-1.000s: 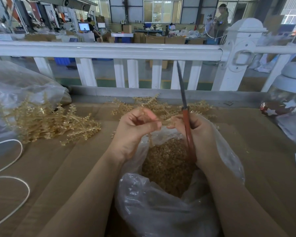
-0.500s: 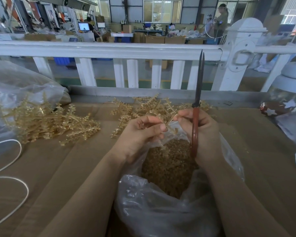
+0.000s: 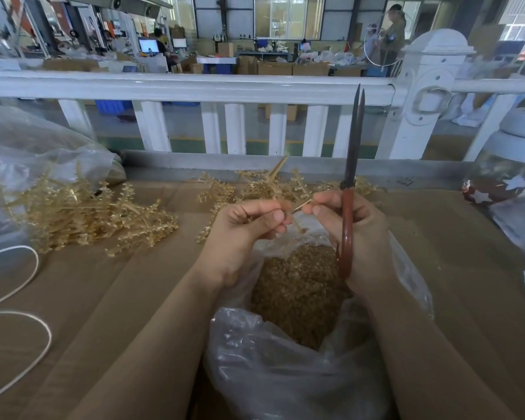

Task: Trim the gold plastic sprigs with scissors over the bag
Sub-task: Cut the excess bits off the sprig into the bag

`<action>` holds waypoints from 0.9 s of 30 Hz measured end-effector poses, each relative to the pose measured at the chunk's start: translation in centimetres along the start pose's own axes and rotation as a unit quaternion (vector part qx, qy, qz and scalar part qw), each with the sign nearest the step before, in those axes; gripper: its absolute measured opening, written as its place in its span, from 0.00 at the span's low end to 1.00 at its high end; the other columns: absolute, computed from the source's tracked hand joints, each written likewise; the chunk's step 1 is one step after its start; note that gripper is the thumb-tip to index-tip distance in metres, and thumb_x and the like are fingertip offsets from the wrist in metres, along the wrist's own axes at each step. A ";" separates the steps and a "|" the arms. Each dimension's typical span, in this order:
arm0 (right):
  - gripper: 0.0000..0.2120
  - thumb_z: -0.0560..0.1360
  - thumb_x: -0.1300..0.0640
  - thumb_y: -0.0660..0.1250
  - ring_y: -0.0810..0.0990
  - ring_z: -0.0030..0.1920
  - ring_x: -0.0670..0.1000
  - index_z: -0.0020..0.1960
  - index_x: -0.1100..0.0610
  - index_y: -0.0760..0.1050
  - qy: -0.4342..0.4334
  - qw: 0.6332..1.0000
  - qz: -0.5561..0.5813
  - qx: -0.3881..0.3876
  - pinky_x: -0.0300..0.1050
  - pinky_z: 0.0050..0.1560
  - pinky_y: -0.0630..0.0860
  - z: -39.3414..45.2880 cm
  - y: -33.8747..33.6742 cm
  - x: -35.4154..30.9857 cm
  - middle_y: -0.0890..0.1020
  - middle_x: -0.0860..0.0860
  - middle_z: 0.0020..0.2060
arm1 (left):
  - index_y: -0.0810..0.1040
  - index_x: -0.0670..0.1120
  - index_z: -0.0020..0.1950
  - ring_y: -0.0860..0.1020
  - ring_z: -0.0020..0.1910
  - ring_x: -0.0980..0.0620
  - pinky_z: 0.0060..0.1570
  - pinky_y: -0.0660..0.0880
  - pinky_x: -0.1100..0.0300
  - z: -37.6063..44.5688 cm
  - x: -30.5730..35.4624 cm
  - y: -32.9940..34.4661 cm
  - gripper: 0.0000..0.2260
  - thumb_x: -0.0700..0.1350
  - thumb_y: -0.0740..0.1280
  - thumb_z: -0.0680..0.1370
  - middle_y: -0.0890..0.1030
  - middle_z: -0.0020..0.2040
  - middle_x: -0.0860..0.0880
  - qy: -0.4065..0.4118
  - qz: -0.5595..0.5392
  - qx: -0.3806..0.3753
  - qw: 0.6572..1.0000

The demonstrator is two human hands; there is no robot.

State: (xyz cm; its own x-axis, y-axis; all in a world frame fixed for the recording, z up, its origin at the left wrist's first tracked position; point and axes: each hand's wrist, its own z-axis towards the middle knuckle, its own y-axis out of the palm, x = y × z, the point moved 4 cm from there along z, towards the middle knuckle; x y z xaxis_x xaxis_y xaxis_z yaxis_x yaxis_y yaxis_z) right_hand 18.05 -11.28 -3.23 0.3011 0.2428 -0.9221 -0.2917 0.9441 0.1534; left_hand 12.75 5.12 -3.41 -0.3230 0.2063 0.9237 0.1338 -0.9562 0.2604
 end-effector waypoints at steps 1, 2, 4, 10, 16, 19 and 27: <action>0.06 0.75 0.64 0.72 0.85 0.51 0.57 0.51 0.58 0.81 0.002 1.000 -0.002 0.000 0.63 0.60 0.79 0.0 0.0 -0.1 0.86 0.56 0.46 | 0.82 0.38 0.51 0.79 0.37 0.53 0.42 0.76 0.64 0.0 0.1 -0.1 0.11 0.38 0.70 0.70 0.84 0.39 0.46 0.003 0.002 0.002 1.000; 0.08 0.73 0.61 0.74 0.85 0.50 0.56 0.51 0.58 0.82 0.002 1.000 -0.006 0.005 0.59 0.58 0.80 -0.1 0.0 -0.2 0.86 0.56 0.46 | 0.82 0.37 0.51 0.79 0.37 0.54 0.42 0.77 0.63 0.0 0.1 -0.1 0.11 0.38 0.70 0.71 0.84 0.40 0.47 0.009 0.006 0.007 1.000; 0.15 0.67 0.53 0.76 0.85 0.48 0.53 0.52 0.58 0.83 -0.010 0.999 -0.029 0.009 0.50 0.52 0.82 -0.2 0.2 -0.6 0.86 0.53 0.46 | 0.82 0.36 0.51 0.80 0.38 0.54 0.44 0.77 0.62 0.0 0.2 -0.1 0.10 0.37 0.70 0.71 0.85 0.40 0.48 0.028 0.014 0.022 0.999; 0.22 0.60 0.46 0.78 0.85 0.45 0.43 0.53 0.49 0.83 -0.011 0.996 -0.080 -0.021 0.33 0.46 0.79 -0.4 0.7 -1.0 0.87 0.45 0.44 | 0.83 0.40 0.50 0.83 0.37 0.53 0.41 0.80 0.61 0.1 0.4 -0.3 0.07 0.32 0.69 0.75 0.85 0.39 0.45 0.065 0.027 0.056 0.996; 0.12 0.70 0.57 0.78 0.83 0.38 0.45 0.46 0.40 0.82 -0.027 0.992 -0.110 -0.049 0.39 0.42 0.80 -0.4 1.4 -0.7 0.86 0.49 0.40 | 0.83 0.42 0.48 0.83 0.37 0.53 0.41 0.80 0.61 0.4 0.3 -0.7 0.06 0.38 0.70 0.72 0.85 0.39 0.46 0.050 -0.025 0.038 0.998; 0.15 0.73 0.60 0.76 0.80 0.36 0.39 0.50 0.40 0.83 -0.019 0.996 -0.073 -0.044 0.34 0.43 0.77 -0.2 1.2 -0.7 0.84 0.43 0.36 | 0.81 0.39 0.47 0.80 0.36 0.52 0.41 0.78 0.61 0.5 0.1 -0.6 0.03 0.36 0.68 0.75 0.84 0.39 0.46 0.042 -0.015 0.016 0.999; 0.13 0.71 0.55 0.77 0.86 0.46 0.50 0.53 0.41 0.83 -0.014 0.994 -0.082 -0.066 0.47 0.48 0.83 -0.5 1.5 -0.5 0.87 0.51 0.45 | 0.81 0.40 0.49 0.76 0.31 0.54 0.32 0.72 0.63 0.4 -0.2 -0.2 0.11 0.38 0.74 0.68 0.80 0.32 0.48 0.003 -0.011 0.025 1.000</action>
State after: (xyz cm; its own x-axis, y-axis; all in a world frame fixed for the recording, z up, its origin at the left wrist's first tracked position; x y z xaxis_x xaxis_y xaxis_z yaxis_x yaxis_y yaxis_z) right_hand 16.96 -10.14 -2.69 0.3798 0.0954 -0.9201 -0.3517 0.9349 -0.0483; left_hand 13.11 5.35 -3.51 -0.3321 0.2250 0.9160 0.1741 -0.9398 0.2940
